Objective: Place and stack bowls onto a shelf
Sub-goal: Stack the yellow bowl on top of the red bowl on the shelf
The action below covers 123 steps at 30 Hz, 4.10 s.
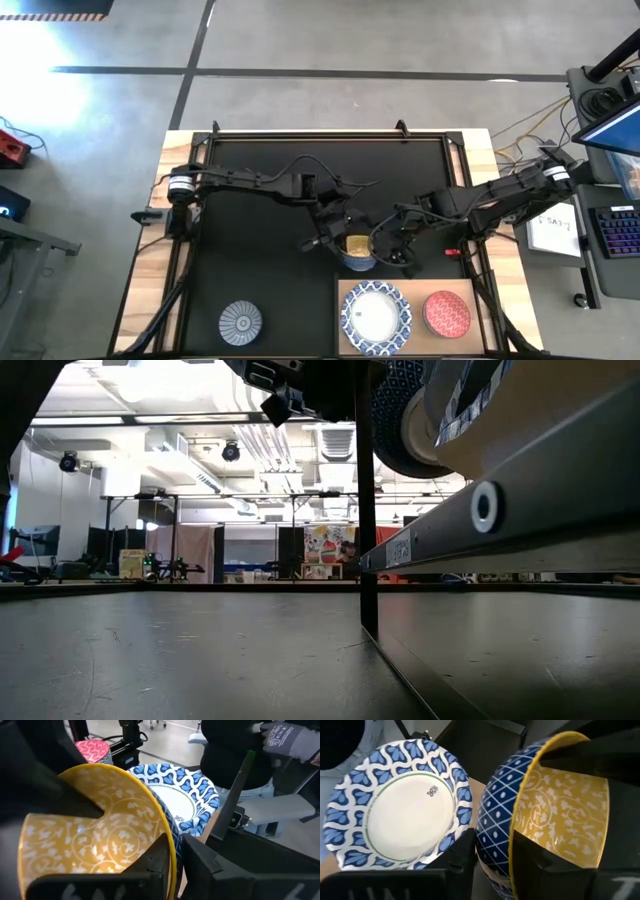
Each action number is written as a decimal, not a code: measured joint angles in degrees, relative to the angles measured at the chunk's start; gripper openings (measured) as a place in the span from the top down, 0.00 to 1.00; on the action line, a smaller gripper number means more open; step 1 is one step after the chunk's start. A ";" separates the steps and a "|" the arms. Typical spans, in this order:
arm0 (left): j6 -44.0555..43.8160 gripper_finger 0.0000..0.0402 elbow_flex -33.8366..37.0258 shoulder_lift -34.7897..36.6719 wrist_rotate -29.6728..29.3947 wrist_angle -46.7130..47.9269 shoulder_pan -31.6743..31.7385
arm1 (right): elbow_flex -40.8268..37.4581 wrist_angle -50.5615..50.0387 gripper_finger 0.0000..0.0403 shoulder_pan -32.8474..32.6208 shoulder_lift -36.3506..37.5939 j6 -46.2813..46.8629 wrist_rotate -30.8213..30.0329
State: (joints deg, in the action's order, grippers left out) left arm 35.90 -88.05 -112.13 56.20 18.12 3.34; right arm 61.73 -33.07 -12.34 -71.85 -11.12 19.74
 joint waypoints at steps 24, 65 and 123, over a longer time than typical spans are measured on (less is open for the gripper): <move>-1.20 0.52 -0.56 0.14 -1.51 -5.05 2.15 | -0.17 -2.25 0.97 1.49 -0.39 3.86 5.14; -15.11 0.46 -0.44 0.08 -30.96 -7.63 7.38 | 7.80 -24.49 0.97 -12.70 5.75 77.10 4.22; -18.94 0.46 -0.44 0.03 -33.78 -6.62 7.38 | 20.18 -32.29 0.88 -33.97 -13.81 101.14 -4.31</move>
State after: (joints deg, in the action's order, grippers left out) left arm 16.96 -88.49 -112.09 22.41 11.49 10.72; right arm 81.92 -65.37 -46.30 -85.67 90.03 15.43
